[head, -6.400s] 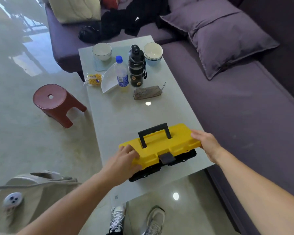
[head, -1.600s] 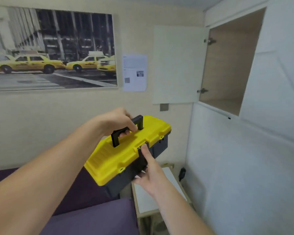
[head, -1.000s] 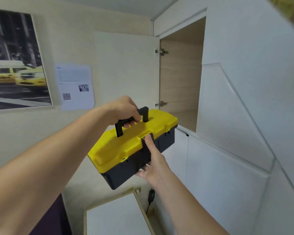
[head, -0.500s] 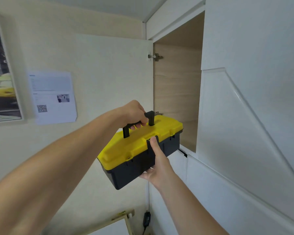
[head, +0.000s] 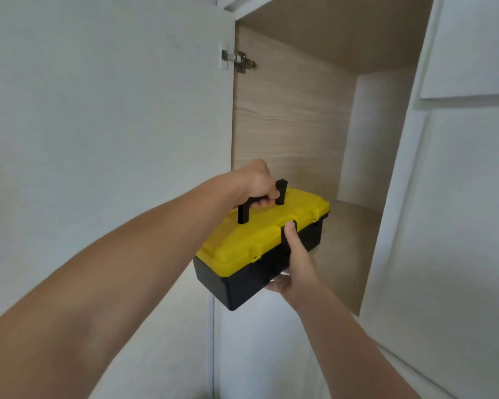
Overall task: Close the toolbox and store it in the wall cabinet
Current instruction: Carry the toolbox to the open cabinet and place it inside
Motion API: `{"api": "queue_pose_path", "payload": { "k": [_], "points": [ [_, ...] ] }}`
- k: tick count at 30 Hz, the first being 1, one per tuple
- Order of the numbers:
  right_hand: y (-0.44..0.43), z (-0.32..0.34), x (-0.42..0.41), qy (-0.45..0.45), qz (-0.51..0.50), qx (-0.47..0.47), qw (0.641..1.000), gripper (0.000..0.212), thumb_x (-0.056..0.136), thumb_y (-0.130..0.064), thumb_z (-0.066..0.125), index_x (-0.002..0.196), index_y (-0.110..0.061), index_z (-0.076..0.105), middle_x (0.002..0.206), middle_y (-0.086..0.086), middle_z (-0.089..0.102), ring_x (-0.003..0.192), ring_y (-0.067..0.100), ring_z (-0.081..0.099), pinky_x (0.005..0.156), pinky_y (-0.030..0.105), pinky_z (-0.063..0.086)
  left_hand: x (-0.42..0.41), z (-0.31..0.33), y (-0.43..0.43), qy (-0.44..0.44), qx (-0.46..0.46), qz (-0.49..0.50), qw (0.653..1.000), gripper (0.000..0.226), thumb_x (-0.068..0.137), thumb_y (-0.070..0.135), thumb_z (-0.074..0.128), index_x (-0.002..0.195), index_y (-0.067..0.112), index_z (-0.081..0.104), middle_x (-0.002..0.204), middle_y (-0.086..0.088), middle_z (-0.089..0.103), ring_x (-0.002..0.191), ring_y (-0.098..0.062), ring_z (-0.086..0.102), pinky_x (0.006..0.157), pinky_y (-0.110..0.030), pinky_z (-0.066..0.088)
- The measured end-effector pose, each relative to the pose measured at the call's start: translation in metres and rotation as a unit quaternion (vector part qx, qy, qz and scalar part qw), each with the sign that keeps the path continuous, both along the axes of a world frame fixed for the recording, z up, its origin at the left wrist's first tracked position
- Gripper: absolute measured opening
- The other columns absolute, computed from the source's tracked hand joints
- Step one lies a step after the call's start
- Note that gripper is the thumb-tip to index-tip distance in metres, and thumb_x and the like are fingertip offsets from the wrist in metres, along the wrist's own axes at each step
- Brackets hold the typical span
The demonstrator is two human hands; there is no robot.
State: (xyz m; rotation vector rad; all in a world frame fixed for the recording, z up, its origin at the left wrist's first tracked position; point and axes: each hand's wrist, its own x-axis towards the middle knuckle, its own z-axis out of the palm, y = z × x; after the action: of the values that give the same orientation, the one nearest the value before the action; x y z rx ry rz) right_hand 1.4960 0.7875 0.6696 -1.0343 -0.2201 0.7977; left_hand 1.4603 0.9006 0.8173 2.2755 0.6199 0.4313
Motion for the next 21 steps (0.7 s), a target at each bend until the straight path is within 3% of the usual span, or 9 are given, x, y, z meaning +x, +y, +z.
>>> {"api": "queue_pose_path", "payload": {
  "k": [3,6,14,17,21],
  "points": [
    [0.019,0.005,0.033,-0.010,-0.033,-0.033,0.999,0.081,0.067,-0.069,0.070,0.132,-0.026,0.049,0.111,0.008,0.067,0.097,0.032,0.065,0.064,0.047,0.060,0.040,-0.001,0.025,-0.006,-0.018,-0.023,1.000,0.012,0.085,0.000,0.064,0.085,-0.012,0.067,0.059,-0.014,0.060,0.034,-0.017,0.046,0.039,-0.028,0.040],
    [0.030,0.006,0.061,-0.017,-0.060,-0.039,0.997,0.075,0.072,-0.068,0.066,0.131,-0.024,0.052,0.114,0.009,0.069,0.098,0.032,0.066,0.062,0.045,0.060,0.078,-0.003,0.036,-0.012,-0.025,-0.047,0.998,0.014,0.085,-0.001,0.063,0.088,-0.015,0.067,0.065,-0.018,0.063,0.036,-0.017,0.046,0.039,-0.029,0.039],
    [0.038,0.002,0.124,-0.002,-0.133,-0.067,0.989,0.068,0.079,-0.064,0.060,0.131,-0.021,0.046,0.116,0.013,0.062,0.104,0.038,0.060,0.092,0.062,0.050,0.149,-0.013,0.041,-0.005,-0.037,-0.071,0.997,0.010,0.085,0.002,0.066,0.081,-0.007,0.068,0.064,-0.015,0.065,0.039,-0.017,0.051,0.037,-0.028,0.041],
    [0.038,0.005,0.138,-0.006,-0.155,-0.084,0.984,0.068,0.082,-0.064,0.056,0.133,-0.022,0.043,0.121,0.012,0.060,0.107,0.039,0.058,0.094,0.062,0.048,0.170,-0.015,0.041,-0.007,-0.042,-0.076,0.996,0.011,0.085,0.003,0.066,0.077,-0.005,0.066,0.060,-0.013,0.064,0.035,-0.015,0.050,0.035,-0.025,0.041],
    [0.035,0.013,0.151,-0.022,-0.182,-0.114,0.977,0.064,0.088,-0.060,0.050,0.135,-0.018,0.042,0.112,0.010,0.058,0.099,0.035,0.058,0.087,0.054,0.051,0.193,-0.019,0.039,-0.005,-0.046,-0.080,0.996,0.011,0.084,0.002,0.066,0.077,-0.006,0.065,0.055,-0.013,0.062,0.032,-0.016,0.049,0.034,-0.024,0.040]
  ]
}}
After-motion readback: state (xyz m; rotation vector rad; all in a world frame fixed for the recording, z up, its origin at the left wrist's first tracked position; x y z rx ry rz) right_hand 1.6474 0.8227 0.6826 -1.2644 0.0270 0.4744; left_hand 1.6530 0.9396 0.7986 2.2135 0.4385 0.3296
